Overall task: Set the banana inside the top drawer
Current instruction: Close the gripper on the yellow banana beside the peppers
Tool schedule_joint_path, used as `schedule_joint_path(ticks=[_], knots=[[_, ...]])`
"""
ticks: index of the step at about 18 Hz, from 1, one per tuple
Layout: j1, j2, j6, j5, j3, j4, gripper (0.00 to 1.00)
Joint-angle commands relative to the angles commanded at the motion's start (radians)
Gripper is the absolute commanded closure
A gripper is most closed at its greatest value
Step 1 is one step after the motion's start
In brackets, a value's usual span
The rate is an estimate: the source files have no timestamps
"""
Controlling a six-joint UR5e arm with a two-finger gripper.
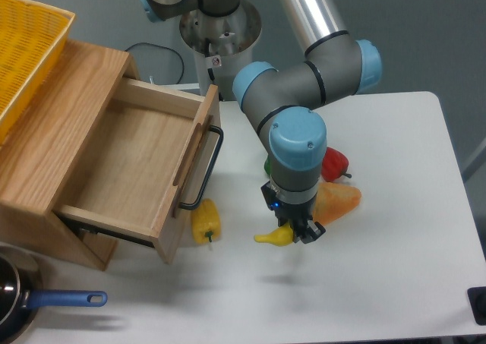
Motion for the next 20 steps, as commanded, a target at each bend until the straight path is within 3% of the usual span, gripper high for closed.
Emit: schedule_joint_path(ticks=[15,20], knots=[[0.028,0.038,-0.014,-0.046,0.011,-0.018,0.72],[0.046,0.078,-0.08,-0.054,0.041,-0.146,0.72]])
